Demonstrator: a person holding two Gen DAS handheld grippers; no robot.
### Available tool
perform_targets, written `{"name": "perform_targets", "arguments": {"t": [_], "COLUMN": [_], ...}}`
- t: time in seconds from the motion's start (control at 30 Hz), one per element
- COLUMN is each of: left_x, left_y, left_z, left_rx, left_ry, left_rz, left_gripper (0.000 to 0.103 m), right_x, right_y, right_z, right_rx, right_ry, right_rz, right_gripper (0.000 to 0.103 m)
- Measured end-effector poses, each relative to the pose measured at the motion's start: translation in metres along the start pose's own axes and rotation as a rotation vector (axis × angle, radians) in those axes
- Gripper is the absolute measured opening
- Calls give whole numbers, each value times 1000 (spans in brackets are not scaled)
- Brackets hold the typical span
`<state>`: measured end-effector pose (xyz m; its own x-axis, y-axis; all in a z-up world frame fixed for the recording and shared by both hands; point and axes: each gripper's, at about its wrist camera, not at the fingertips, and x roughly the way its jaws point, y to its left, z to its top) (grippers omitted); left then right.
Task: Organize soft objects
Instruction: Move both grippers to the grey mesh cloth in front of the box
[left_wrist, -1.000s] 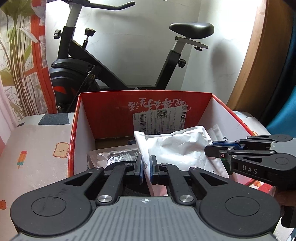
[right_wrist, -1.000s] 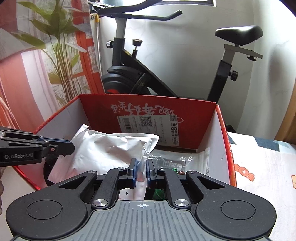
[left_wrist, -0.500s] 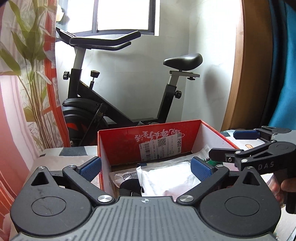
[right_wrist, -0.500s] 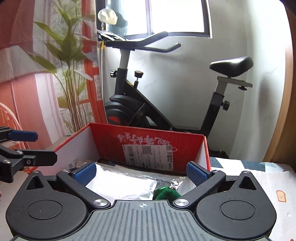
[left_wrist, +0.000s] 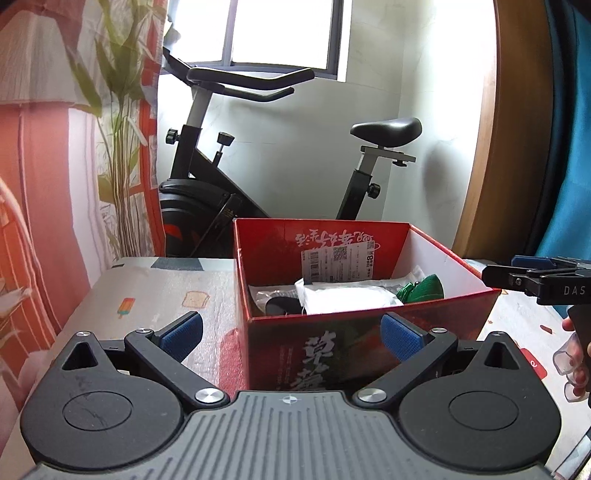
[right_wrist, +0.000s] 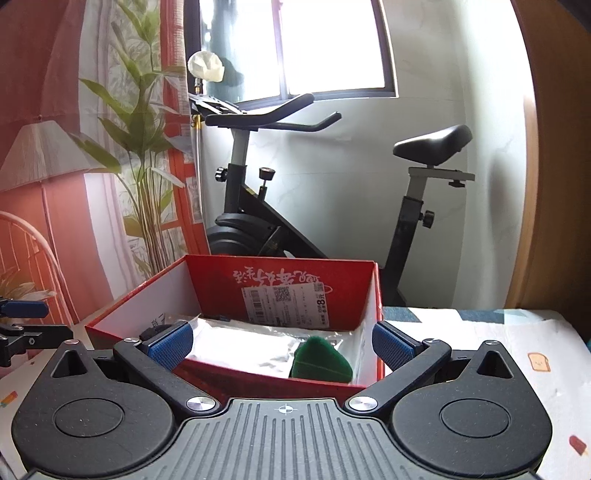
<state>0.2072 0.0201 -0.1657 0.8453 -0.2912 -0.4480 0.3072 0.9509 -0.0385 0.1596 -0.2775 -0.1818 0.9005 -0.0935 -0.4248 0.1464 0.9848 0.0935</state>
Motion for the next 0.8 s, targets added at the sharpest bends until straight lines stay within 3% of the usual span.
{"name": "perform_targets", "arguments": {"t": [0.3, 0.5, 0.8], "left_x": [-21, -26, -16], "left_y": [8, 7, 11], "left_z": [-54, -79, -92], "left_rx": [-99, -138, -163], "left_ry": [22, 73, 128], "left_rz": [66, 66, 46], "left_gripper": [103, 103, 103], "right_x": [-28, -45, -40], "right_y": [-5, -6, -10], "right_z": [-74, -119, -138], "right_rx": [32, 66, 100], "right_ry": [27, 65, 123], "right_rz": [-72, -103, -98], "right_gripper": [103, 103, 103]}}
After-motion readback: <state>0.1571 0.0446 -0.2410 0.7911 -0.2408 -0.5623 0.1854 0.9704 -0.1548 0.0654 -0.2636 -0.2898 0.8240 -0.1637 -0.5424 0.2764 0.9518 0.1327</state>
